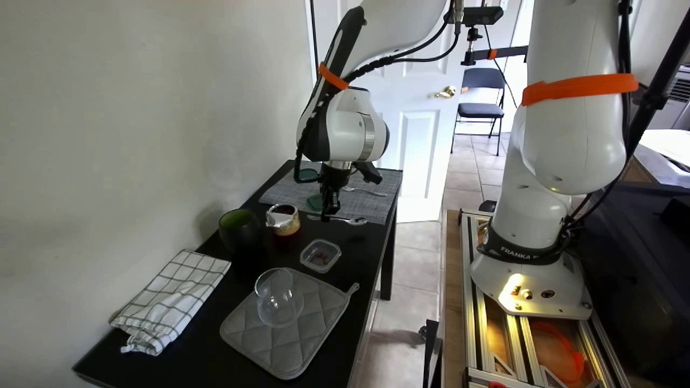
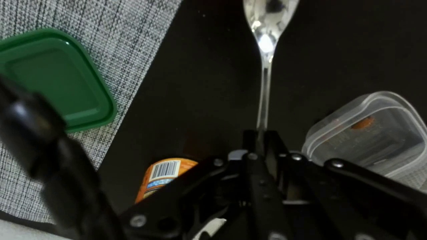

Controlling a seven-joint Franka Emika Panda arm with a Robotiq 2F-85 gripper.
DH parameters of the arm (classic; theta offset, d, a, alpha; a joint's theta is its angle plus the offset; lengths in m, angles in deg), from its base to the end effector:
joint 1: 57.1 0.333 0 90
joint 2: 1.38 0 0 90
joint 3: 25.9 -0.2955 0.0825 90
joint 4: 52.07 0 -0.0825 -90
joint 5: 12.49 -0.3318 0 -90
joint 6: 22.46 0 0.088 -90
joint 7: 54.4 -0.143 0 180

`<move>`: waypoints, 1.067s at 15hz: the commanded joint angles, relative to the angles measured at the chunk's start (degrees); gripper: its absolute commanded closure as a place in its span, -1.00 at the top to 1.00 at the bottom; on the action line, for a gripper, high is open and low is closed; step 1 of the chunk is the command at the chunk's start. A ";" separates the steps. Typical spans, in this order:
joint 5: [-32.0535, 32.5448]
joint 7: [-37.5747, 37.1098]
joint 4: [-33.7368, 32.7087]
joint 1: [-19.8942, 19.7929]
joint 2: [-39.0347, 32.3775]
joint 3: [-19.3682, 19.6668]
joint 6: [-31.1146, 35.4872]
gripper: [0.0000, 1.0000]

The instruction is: Put the items that are on the spoon, in the bowl

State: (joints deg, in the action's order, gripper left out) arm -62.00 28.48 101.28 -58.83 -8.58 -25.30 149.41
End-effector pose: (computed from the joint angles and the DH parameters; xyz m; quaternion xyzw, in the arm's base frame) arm 0.3970 -0.0672 0.1997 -0.9524 -0.2740 -0.1333 0.0122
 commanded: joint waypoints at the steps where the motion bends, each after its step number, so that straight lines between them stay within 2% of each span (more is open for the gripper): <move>1: 4.43 -3.80 -0.72 0.40 -1.64 1.93 -1.30 -0.95; 8: 8.38 -6.81 -2.21 0.69 -3.91 3.29 -3.69 -0.95; 16: 8.15 -8.34 -4.67 0.72 -7.05 3.23 -4.35 -0.95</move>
State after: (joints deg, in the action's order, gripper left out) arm -55.25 22.28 98.07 -58.69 -13.75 -22.86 146.10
